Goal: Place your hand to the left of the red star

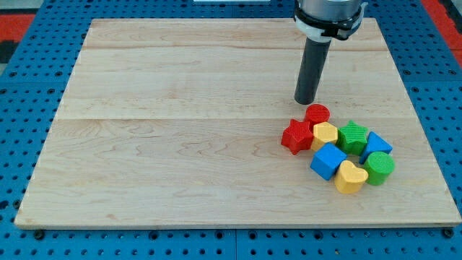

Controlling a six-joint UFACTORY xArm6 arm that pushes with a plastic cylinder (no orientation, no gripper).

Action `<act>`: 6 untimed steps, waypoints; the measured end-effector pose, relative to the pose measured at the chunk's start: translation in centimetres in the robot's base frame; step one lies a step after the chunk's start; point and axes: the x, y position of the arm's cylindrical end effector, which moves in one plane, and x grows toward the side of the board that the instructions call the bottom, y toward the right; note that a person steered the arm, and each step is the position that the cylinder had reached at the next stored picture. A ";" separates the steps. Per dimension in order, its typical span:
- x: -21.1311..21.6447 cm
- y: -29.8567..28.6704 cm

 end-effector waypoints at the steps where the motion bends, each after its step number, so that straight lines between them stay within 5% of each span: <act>1: 0.0 0.0; 3: 0.4 -8.2; 4: 3.8 -12.6; 5: 11.5 -12.9; 6: 12.8 -12.2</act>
